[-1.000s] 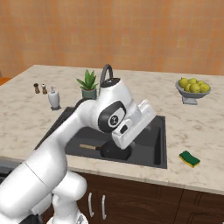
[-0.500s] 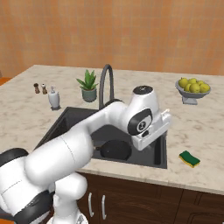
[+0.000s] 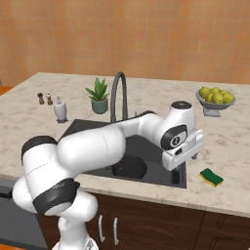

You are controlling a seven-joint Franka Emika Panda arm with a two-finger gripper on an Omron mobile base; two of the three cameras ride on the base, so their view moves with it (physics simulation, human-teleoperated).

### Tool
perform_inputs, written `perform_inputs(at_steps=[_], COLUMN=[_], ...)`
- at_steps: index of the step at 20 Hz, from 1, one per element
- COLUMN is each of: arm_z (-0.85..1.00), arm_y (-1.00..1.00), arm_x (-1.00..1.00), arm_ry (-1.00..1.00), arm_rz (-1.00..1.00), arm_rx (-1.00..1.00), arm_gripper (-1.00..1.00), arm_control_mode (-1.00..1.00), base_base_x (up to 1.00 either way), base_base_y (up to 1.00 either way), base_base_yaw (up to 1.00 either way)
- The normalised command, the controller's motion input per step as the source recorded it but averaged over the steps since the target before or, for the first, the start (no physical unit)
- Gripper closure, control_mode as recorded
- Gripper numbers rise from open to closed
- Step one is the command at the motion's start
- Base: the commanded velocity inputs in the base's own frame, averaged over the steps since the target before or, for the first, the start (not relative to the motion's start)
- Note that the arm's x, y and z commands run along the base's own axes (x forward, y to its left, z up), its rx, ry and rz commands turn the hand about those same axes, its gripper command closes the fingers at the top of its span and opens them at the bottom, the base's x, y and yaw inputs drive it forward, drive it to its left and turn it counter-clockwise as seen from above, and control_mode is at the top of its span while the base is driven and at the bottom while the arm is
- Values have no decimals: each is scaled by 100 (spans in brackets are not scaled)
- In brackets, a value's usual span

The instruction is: Pick the pan and sponge and place them into the sink. Then turn on the water.

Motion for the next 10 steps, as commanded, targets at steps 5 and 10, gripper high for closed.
perform_inputs(at_steps=[5, 10], arm_z=[-50, -39], arm_y=[-16, -20], arm_x=[17, 21], arm_ry=[2, -2], arm_rz=[0, 0], arm_rx=[2, 6], arm_gripper=[-100, -100], arm_control_mode=[-100, -100], base_base_x=[0, 0], base_base_y=[0, 0], base_base_yaw=[0, 0])
